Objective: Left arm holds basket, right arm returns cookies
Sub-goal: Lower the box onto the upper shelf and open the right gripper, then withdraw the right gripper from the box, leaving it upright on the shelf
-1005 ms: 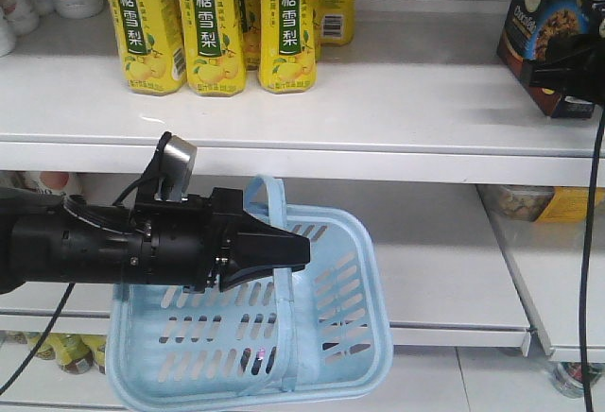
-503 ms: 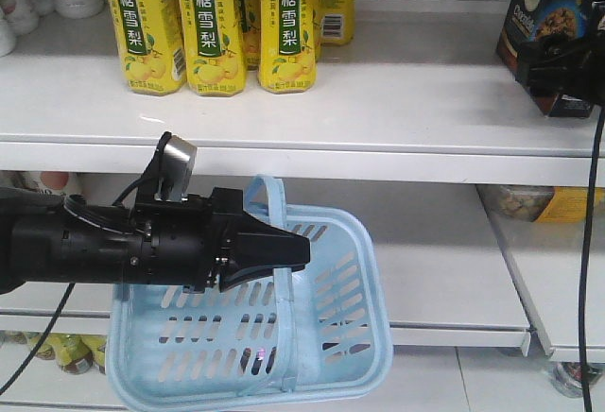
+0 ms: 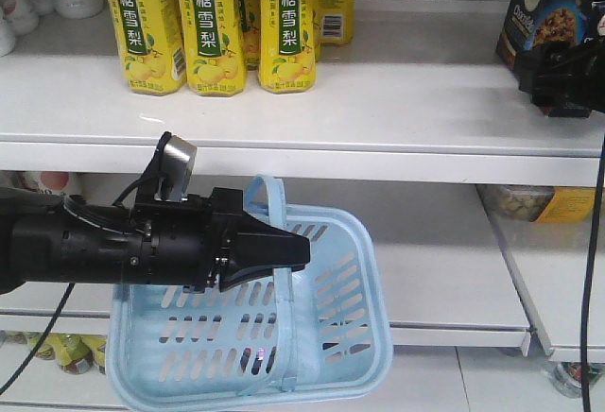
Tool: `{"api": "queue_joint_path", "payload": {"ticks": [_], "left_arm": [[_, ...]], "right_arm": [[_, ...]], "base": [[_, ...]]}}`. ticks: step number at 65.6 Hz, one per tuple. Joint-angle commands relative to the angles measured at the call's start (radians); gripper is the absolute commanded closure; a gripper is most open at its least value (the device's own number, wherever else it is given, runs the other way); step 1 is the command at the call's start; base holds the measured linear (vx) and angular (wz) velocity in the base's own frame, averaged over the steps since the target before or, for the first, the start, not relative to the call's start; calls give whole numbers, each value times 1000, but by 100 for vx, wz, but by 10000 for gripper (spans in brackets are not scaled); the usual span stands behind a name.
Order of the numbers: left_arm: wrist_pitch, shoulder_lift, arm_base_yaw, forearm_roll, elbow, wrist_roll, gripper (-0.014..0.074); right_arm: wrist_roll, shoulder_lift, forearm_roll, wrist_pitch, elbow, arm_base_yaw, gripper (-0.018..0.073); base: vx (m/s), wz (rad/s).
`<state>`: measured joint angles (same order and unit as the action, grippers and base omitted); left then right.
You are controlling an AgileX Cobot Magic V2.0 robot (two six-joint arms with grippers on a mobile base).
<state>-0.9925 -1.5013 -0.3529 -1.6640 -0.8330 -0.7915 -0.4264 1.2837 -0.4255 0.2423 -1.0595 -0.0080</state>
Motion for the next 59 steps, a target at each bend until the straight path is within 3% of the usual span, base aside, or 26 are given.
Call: {"api": "queue_joint_path", "payload": {"ticks": [1,17,32,41,59], "left_arm": [[-53,41,-4,-109,-34,-7,599],[-53,41,-4,-109,-34,-7,599],[-53,41,-4,-109,-34,-7,599],[-53,41,-4,-109,-34,-7,599],[-53,41,-4,-109,-34,-7,599]], "right_arm": [[-5,-48,5,-45,-36,-4,-18],[20,-86,6,22,-36,-64,-18],[16,-163,31,117,-36,-66,-13],[16,-246,46,105,8,-66,5],[16,-420,186,161,113,-66,23]], "base": [[0,0],[0,0],[0,0],[0,0],[0,0]]}}
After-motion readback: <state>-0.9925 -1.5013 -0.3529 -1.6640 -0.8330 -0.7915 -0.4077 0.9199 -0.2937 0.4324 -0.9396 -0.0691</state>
